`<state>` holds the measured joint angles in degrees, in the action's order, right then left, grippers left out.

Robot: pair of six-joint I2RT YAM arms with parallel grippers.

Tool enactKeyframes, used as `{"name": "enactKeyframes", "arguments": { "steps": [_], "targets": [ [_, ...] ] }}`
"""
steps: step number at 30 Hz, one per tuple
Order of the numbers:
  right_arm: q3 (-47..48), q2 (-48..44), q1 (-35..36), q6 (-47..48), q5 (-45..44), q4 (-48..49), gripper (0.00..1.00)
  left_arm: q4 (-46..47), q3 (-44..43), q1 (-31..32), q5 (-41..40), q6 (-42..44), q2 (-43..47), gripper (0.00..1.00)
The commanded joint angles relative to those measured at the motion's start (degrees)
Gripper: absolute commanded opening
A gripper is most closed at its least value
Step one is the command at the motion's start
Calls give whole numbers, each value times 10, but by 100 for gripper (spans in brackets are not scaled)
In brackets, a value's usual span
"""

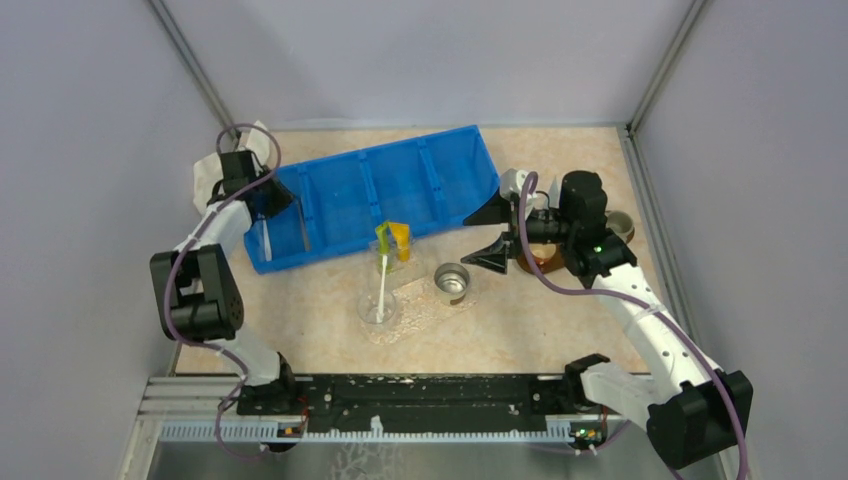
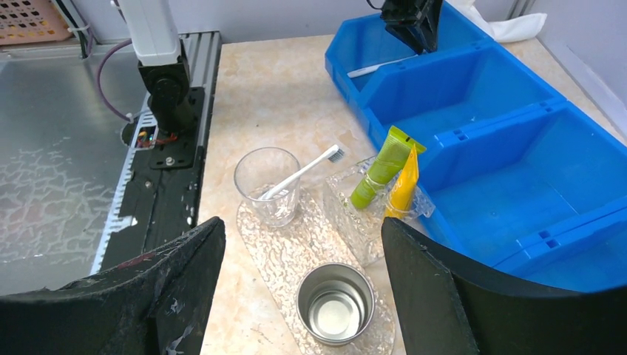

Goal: Prepare toiletry sets of a toothbrush and toothpaste on the tray
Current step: Place the toothbrush in the cup.

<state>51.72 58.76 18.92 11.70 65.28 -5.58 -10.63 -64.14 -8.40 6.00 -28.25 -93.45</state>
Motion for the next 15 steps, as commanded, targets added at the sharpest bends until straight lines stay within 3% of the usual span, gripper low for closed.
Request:
{"name": "enactKeyframes", "arguments": {
  "steps": [1, 15],
  "targets": [
    [0, -11, -5, -5, 16, 26, 77, -33, -35, 0, 17, 8, -40, 38],
    [-2, -10, -5, -10, 19, 32, 77, -84, -104, 2, -1, 26, -137, 33]
  ]
}}
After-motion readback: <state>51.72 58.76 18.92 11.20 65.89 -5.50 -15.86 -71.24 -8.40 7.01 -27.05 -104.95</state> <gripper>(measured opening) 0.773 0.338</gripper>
